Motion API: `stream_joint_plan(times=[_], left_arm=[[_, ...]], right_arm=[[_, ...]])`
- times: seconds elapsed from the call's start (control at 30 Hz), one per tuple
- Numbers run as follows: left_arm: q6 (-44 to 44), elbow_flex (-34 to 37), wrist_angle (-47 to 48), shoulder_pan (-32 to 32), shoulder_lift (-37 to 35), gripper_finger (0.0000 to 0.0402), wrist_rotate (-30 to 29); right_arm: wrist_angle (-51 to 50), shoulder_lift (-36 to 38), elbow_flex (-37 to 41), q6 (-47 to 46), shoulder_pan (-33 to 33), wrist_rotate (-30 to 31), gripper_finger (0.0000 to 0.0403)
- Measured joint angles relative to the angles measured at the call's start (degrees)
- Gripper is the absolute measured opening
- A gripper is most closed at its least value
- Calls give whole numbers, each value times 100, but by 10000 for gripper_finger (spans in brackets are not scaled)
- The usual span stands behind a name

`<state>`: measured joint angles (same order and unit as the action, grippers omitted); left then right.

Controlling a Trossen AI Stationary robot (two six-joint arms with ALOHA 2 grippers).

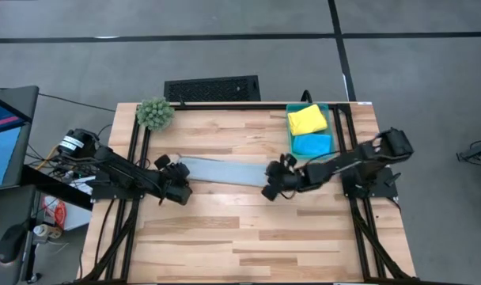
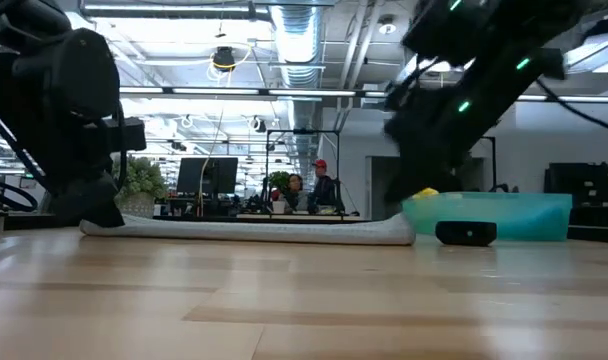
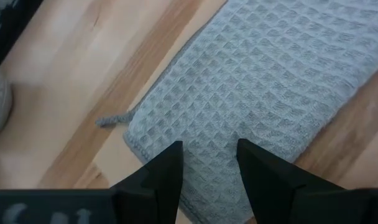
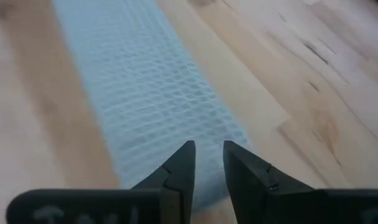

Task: Fold microfiber towels
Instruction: Fold the gray microfiber cloth

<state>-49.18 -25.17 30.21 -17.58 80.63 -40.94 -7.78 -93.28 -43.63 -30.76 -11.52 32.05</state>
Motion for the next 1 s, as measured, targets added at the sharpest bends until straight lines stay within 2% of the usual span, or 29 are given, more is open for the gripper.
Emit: stream_joint_plan(times=[0.2,0.33,0.43,0.5,0.6,0.7,0.8,0.9,1.0], left_arm=[[-90,-432,458,-5,9,148,266],[-82,-817,374,-34,4,148,134],[529,-883,-981,-115,4,148,-103],[1451,-831,-2197,-159,21,148,-8],[2490,-822,-3464,-184,207,148,123],[3182,-819,-4520,-176,604,148,48],[3898,-839,-5704,-148,1222,148,399],[4317,-1186,-6272,-136,1900,148,841],[4797,-1796,-6284,-156,2517,148,1087]], right_arm=[[153,-630,-16,125,689,-309,106],[503,-842,-33,73,725,-504,106],[831,-926,-29,-110,650,-545,106],[895,-926,-27,-437,565,-603,106],[918,-926,-23,-968,372,-609,106],[965,-924,-18,-1263,96,-502,106],[994,-845,-16,-1294,-139,-284,106],[988,-619,-77,-1292,-317,-169,106],[768,-338,-73,-1294,-480,-70,106]])
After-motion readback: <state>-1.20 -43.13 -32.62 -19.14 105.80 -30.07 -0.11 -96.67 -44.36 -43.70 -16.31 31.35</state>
